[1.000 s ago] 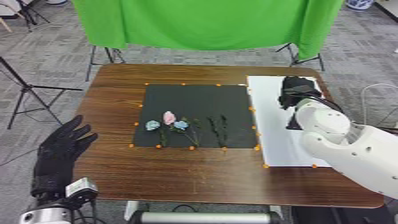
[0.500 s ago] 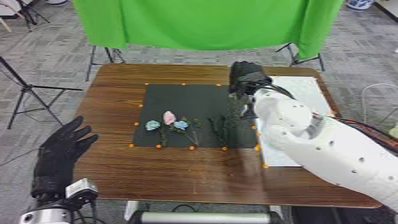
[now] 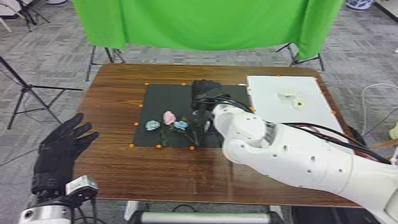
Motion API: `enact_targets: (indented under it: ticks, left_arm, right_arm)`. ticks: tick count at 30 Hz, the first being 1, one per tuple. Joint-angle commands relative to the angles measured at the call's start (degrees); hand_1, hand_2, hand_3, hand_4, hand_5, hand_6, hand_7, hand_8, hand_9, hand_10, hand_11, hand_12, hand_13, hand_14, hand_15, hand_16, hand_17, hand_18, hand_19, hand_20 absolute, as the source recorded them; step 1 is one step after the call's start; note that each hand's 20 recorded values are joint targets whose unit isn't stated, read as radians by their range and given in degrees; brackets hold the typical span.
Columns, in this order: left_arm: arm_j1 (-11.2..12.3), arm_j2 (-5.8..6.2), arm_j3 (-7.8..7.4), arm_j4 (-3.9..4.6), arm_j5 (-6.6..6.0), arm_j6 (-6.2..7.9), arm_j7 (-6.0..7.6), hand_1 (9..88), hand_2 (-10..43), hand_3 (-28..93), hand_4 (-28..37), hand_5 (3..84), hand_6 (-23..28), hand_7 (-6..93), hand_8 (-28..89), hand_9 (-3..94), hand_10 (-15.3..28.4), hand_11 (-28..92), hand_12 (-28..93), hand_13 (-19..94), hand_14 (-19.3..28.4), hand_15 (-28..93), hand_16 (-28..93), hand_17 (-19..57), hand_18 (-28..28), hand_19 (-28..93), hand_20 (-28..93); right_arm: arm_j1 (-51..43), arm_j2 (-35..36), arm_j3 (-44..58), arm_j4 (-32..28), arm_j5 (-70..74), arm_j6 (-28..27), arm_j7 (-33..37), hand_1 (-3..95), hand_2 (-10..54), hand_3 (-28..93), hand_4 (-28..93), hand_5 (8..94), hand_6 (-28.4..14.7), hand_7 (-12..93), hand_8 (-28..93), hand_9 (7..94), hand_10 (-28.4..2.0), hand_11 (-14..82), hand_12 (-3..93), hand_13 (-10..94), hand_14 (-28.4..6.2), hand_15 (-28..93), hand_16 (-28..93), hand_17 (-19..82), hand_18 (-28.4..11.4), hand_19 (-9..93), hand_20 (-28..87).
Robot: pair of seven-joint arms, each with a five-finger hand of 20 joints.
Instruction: Arrange flowers
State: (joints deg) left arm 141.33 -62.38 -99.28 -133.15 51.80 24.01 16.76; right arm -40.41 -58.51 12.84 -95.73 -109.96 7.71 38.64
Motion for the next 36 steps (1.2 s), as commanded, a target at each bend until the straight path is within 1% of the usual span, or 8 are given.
enact_targets:
  ticks: [1, 10, 11, 16, 20, 24, 33, 36]
  left_arm:
    - [-0.38, -0.40, -0.17, 0.49, 0.36, -1.13, -0.77, 23.7, 5.6, 84, -21.2, 37.0, 8.3, 17.3, -12, 35.1, 17.6, 26, 8, 29, 24.5, 48, -9, -9.4, 23.3, 57, 0]
    - [-1.38, 0.09, 0.18, 0.77, 0.45, -1.36, -0.75, 23.7, 5.7, 84, -21.2, 36.7, 8.1, 18.0, -13, 35.0, 16.9, 26, 8, 29, 23.9, 48, -9, -9.2, 23.1, 56, 1]
    - [-1.68, -0.14, 0.04, 0.85, 0.61, -1.66, -1.16, 23.7, 5.8, 84, -21.2, 36.7, 8.1, 18.1, -13, 35.0, 16.9, 26, 8, 29, 23.9, 48, -9, -9.2, 23.1, 56, 1]
    - [-2.24, -0.16, 0.01, 1.11, 0.68, -2.08, -1.33, 23.7, 5.8, 84, -21.2, 36.7, 8.0, 18.4, -13, 34.9, 16.8, 26, 8, 29, 23.8, 47, -9, -9.2, 23.0, 56, 1]
    - [-2.44, 0.25, 0.25, 1.15, 0.51, -1.85, -1.23, 23.7, 6.0, 84, -21.1, 36.6, 7.9, 18.7, -13, 35.0, 16.7, 26, 8, 29, 23.6, 47, -8, -9.2, 23.0, 56, 2]
    - [-2.69, 0.00, 0.36, 1.25, 0.70, -2.36, -1.55, 23.7, 6.0, 84, -21.0, 36.6, 7.9, 18.8, -13, 35.0, 16.6, 26, 8, 29, 23.6, 47, -8, -9.2, 23.0, 56, 2]
    - [-2.86, -0.34, 0.21, 1.30, 0.97, -2.70, -1.95, 23.8, 6.0, 84, -21.1, 36.7, 8.0, 19.1, -14, 35.1, 16.8, 27, 8, 30, 23.2, 47, -8, -9.1, 23.0, 56, 2]
    - [-3.11, -0.53, 0.11, 1.31, 1.19, -3.07, -2.62, 23.8, 6.1, 84, -21.1, 36.8, 8.1, 19.2, -14, 35.1, 16.8, 27, 8, 30, 23.2, 47, -8, -9.1, 23.0, 56, 2]
  right_arm:
    - [2.38, -1.91, -3.05, 2.52, 2.28, 2.59, 2.35, 53.2, -9.5, 83, -28, 83.3, 2.6, 30, -1, 93.7, -5.6, 12.9, 34.6, 77, -3.9, 83, 17, 25, -19.4, 84, 25]
    - [5.41, -4.65, -7.07, 4.55, 4.09, 4.71, 3.99, 53.2, -9.5, 83, -28, 82.6, 2.8, 31, -1, 93.6, -5.7, 12.6, 35.0, 77, -4.1, 83, 17, 24, -19.2, 84, 25]
    - [5.47, -5.00, -7.12, 4.81, 4.21, 4.75, 4.14, 53.1, -9.5, 83, -28, 82.5, 2.8, 31, -2, 93.5, -5.7, 12.6, 35.0, 77, -4.1, 83, 17, 24, -19.2, 84, 25]
    - [6.58, -5.68, -8.72, 5.42, 5.38, 6.18, 5.20, 52.6, -9.5, 84, -28, 82.0, 3.0, 31, -2, 93.4, -5.8, 12.6, 35.0, 76, -4.2, 82, 17, 24, -19.2, 84, 25]
    - [5.46, -6.25, -7.56, 5.84, 4.95, 4.96, 5.33, 51.4, -9.5, 84, -28, 81.2, 2.8, 31, -3, 92.9, -5.8, 12.6, 35.1, 76, -4.2, 82, 17, 24, -19.1, 84, 25]
    - [4.29, -6.25, -6.81, 5.99, 3.83, 3.74, 5.38, 51.0, -9.5, 84, -28, 78.8, 2.6, 32, -4, 90.5, -5.9, 13.0, 34.4, 74, -3.6, 80, 19, 23, -18.9, 84, 24]
    - [1.38, -6.31, -3.69, 6.07, 3.31, -0.29, 5.64, 50.2, -9.5, 84, -28, 75.5, 2.2, 33, -6, 87.4, -6.4, 12.9, 33.5, 72, -3.3, 79, 20, 22, -18.5, 84, 24]
    - [0.95, -5.72, -3.44, 5.74, 2.74, -1.69, 5.55, 49.8, -9.5, 84, -28, 74.5, 1.9, 33, -6, 86.4, -6.5, 13.2, 33.1, 71, -3.3, 79, 20, 21, -18.6, 84, 24]
